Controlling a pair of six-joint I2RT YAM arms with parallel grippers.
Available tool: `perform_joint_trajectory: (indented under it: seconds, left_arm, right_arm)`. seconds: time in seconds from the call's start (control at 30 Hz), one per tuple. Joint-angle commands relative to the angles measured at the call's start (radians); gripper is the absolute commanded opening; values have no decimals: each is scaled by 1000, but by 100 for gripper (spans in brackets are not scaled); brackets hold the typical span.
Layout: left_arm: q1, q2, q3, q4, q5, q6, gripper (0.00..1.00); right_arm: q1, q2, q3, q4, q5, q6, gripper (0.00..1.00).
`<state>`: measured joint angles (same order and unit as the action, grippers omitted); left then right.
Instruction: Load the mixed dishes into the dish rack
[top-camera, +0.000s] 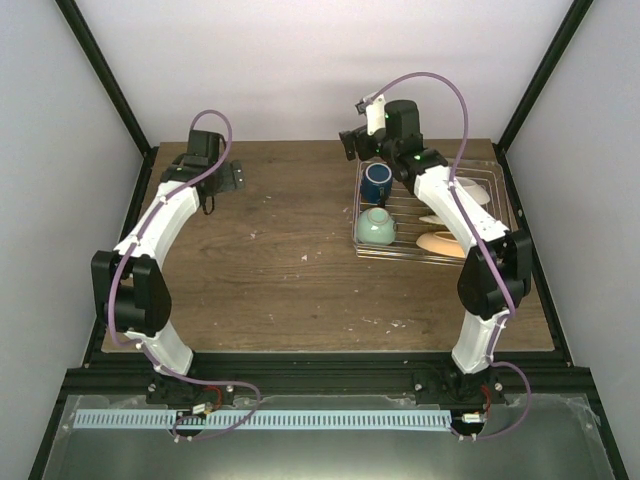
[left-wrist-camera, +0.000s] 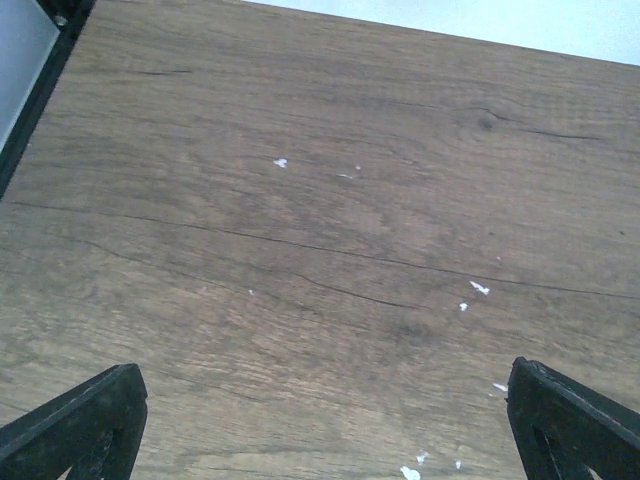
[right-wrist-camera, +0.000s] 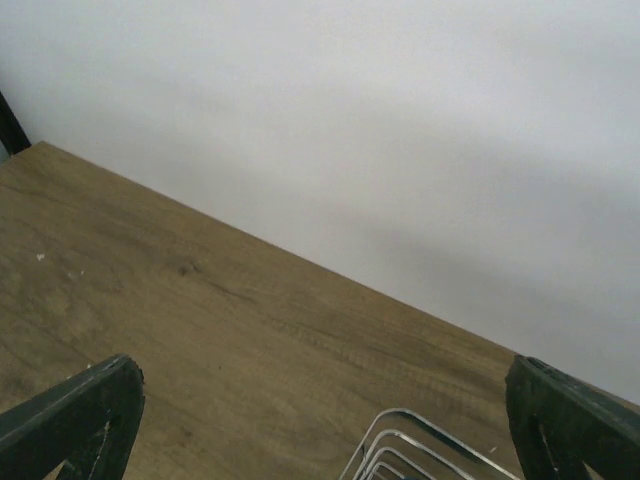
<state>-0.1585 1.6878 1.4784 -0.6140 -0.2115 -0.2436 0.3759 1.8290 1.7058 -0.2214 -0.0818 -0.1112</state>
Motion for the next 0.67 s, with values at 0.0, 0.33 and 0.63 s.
perform_joint_trajectory:
  seconds: [0.0, 0.33, 0.63]
  left_arm:
    - [2, -10, 17, 17, -73, -26, 100]
    - [2, -7, -8, 25, -98, -29, 100]
    - [2, 3, -9, 30, -94, -25, 100]
  right_arm:
    - [5, 39, 82, 46, 13, 30, 100]
    - [5, 97, 157, 16, 5, 41, 100]
    - [5, 91, 139, 39, 12, 19, 100]
